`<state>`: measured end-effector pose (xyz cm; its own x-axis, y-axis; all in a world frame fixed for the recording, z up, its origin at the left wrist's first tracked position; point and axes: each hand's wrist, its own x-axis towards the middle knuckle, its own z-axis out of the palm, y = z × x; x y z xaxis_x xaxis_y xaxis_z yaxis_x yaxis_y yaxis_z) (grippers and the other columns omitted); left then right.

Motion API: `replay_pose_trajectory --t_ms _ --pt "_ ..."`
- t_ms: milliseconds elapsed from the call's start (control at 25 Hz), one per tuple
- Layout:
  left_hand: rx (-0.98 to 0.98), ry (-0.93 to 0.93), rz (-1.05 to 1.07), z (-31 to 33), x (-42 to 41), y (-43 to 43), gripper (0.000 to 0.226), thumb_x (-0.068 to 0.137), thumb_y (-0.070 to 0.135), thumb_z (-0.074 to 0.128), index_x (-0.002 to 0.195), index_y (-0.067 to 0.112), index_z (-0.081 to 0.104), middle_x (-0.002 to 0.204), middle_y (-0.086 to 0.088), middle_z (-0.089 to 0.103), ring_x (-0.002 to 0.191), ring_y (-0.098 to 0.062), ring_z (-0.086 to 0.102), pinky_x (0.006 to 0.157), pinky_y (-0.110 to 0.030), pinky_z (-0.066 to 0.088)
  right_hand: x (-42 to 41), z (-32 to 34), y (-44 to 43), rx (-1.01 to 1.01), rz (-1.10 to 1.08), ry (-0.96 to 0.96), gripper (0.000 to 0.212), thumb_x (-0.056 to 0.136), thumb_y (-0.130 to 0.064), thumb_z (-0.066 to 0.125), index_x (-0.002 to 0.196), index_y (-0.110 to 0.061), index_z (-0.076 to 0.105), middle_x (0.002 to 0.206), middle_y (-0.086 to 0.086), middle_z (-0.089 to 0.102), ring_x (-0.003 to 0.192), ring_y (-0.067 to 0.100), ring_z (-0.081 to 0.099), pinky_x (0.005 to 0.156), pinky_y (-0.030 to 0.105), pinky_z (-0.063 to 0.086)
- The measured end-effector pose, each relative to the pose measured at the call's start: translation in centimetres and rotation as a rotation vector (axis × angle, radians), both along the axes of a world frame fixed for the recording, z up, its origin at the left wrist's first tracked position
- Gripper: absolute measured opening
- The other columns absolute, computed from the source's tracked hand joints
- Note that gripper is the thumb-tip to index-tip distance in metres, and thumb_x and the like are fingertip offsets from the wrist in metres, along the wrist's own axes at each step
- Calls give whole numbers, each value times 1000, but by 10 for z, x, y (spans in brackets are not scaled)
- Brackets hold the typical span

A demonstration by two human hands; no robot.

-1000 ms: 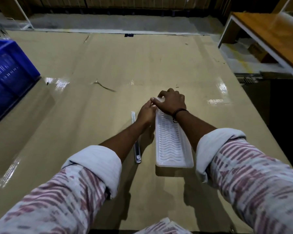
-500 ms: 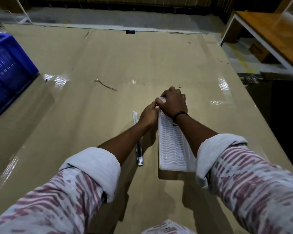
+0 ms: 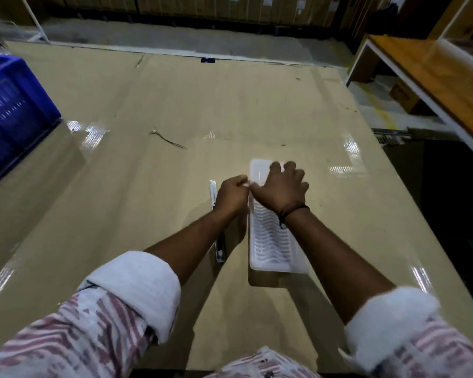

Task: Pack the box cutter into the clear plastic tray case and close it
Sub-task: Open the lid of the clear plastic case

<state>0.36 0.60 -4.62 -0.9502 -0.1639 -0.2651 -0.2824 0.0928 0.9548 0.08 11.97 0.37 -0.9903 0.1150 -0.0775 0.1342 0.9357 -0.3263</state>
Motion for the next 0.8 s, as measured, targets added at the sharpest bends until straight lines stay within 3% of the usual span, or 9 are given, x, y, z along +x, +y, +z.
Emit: replay_pose_trajectory --t_ms 80,160,240,400,640,800 --pt "36 -6 -14 -2 13 -4 37 85 10 56 115 9 77 113 -7 78 107 -27 73 95 -40 59 25 0 -1 23 -19 -153 86 80 -70 51 146 -20 32 155 17 23 139 46 24 105 58 32" --pt "72 -15 -43 -6 23 -10 32 85 18 60 109 14 80 109 -8 81 104 -28 75 97 -50 59 35 -1 -3 20 -6 -242 98 76 -77 48 153 -21 21 160 16 11 142 50 18 105 61 33" --pt "100 -52 -60 -7 27 -13 26 91 18 61 110 15 80 111 -11 80 101 -29 76 92 -48 61 37 -2 -4 47 25 -273 108 73 -77 51 156 -20 12 162 16 4 143 53 14 105 62 35" --pt "95 -47 -71 -1 34 -10 26 97 13 58 113 12 79 110 -12 79 88 -22 72 74 -30 56 37 -1 -3 16 24 -265 108 72 -74 54 155 -18 14 161 19 9 142 54 16 105 61 38" --pt "71 -58 -97 1 35 -10 23 96 14 60 103 18 81 103 -13 81 82 -22 72 77 -37 57 40 3 2 -69 40 -221 104 66 -63 64 150 -18 22 155 20 22 138 48 28 99 53 40" --pt "129 -73 -105 0 34 -12 21 93 7 64 95 19 82 101 -17 81 81 -26 74 72 -34 57 47 0 1 -51 38 -200 100 68 -61 63 151 -21 22 160 15 16 139 48 26 101 54 41"
